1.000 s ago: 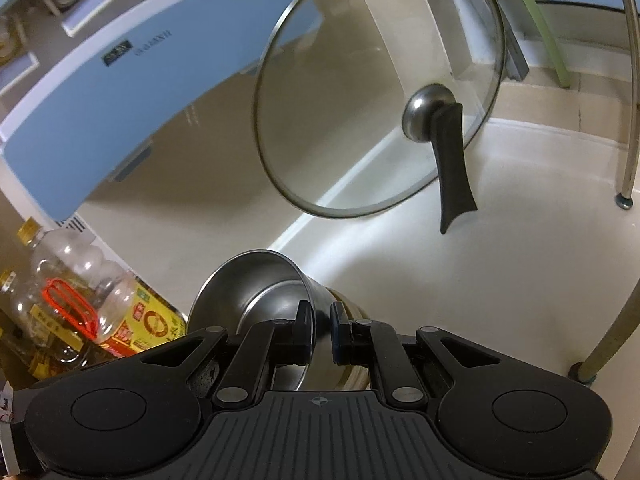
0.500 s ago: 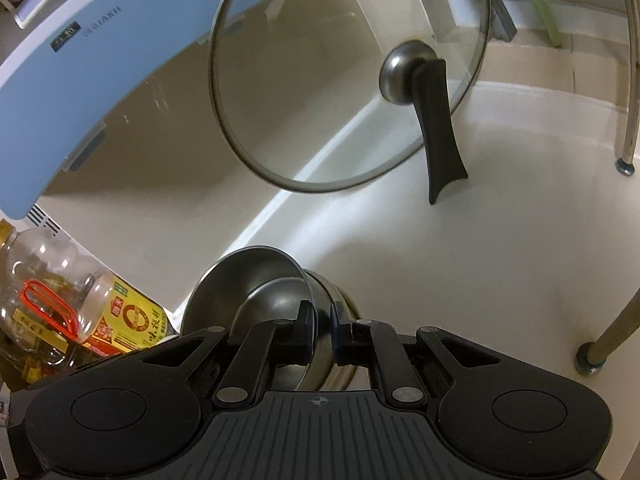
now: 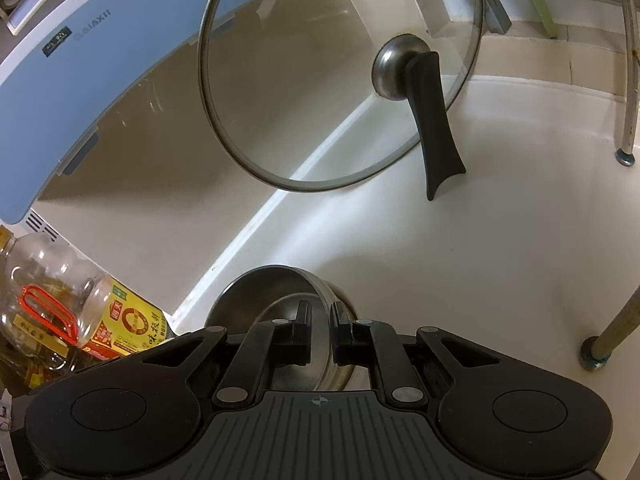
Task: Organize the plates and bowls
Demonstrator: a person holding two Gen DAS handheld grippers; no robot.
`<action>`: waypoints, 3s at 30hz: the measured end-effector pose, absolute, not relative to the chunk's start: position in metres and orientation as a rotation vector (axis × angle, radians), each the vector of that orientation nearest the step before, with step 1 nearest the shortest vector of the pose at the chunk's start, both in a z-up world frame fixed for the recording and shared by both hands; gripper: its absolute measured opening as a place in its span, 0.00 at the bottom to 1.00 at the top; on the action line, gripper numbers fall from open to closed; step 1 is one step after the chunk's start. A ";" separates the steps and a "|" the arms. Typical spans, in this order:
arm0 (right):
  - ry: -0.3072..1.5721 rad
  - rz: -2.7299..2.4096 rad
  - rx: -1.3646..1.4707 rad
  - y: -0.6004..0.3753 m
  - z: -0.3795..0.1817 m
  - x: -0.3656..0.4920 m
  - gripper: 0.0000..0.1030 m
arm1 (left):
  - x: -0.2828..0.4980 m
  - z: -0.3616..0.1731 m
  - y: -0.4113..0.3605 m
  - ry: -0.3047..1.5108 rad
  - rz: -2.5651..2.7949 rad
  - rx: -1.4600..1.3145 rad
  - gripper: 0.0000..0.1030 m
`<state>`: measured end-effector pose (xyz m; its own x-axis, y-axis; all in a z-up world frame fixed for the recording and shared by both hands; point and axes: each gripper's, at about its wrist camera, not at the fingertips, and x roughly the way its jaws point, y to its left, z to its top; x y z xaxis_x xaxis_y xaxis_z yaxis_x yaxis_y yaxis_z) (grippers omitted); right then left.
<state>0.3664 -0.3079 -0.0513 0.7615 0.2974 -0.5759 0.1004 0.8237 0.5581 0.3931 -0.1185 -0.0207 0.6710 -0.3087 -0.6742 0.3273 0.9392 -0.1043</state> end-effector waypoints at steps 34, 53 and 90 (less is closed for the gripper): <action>0.595 0.157 0.487 -0.309 -0.033 0.231 0.69 | 0.265 -0.004 -0.093 0.732 -0.335 0.030 0.25; 0.692 0.149 0.389 -0.308 -0.057 0.128 0.71 | 0.158 -0.019 -0.097 0.756 -0.300 0.016 0.28; 0.808 0.220 0.280 -0.273 -0.090 0.043 0.71 | 0.047 -0.037 -0.070 0.814 -0.163 0.004 0.28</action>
